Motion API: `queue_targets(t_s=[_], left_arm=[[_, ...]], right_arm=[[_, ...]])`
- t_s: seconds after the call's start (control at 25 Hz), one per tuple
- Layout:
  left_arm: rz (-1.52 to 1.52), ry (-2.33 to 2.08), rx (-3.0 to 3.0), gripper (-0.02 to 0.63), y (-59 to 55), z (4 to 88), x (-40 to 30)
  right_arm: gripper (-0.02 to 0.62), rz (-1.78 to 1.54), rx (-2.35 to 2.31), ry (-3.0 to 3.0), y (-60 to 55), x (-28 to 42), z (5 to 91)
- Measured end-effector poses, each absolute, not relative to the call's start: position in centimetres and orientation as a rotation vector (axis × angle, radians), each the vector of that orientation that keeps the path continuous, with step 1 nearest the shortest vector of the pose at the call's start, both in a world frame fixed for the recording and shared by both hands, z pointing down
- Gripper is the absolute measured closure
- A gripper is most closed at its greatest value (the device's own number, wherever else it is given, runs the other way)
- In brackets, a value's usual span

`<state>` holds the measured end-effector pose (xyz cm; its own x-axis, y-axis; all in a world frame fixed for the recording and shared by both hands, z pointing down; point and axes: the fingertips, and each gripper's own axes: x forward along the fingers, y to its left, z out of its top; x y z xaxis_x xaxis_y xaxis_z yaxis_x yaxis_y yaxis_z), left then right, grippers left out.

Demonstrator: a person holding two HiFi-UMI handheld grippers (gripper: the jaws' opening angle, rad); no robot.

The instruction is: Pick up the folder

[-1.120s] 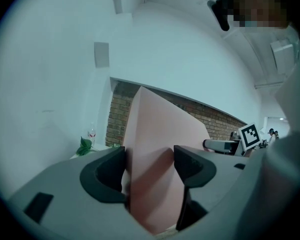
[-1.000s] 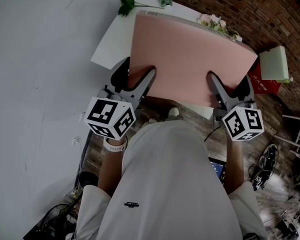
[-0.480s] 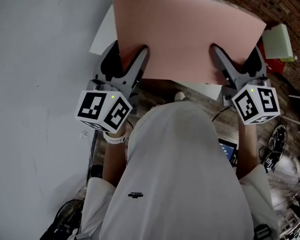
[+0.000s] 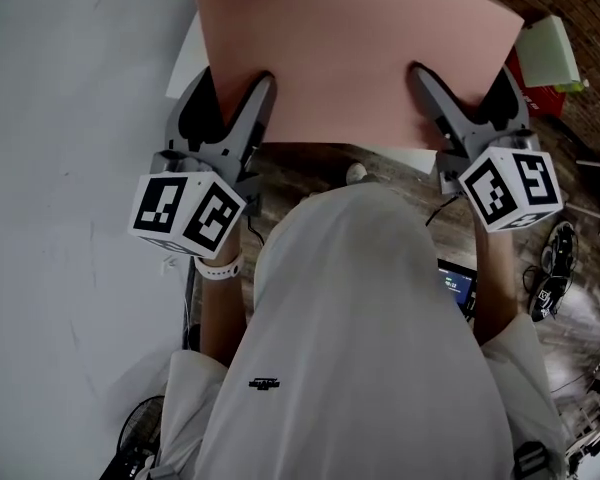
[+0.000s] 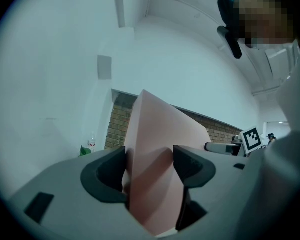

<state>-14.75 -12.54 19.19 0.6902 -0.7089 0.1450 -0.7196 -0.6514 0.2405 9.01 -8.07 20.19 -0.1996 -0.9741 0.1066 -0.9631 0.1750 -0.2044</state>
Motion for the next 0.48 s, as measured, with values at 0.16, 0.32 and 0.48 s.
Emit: queue_targets(t_s=[0.16,0.32,0.48], left_arm=[[0.030,-1.123,2.620,0.301,-12.23,19.47,-14.65],[0.034,-1.117,2.614,0.301,-12.04,19.74,-14.33],[0.042,-1.116,2.609,0.301,-12.10,20.07,-14.51]], right_arm=[[0.095,-0.341,-1.971,2.371,-7.65,9.09,20.16],[0.097,-0.354,-1.977,2.369,-7.39,9.43,20.43],[0.098,-0.376,-1.984,2.362,-7.30,9.27,20.90]])
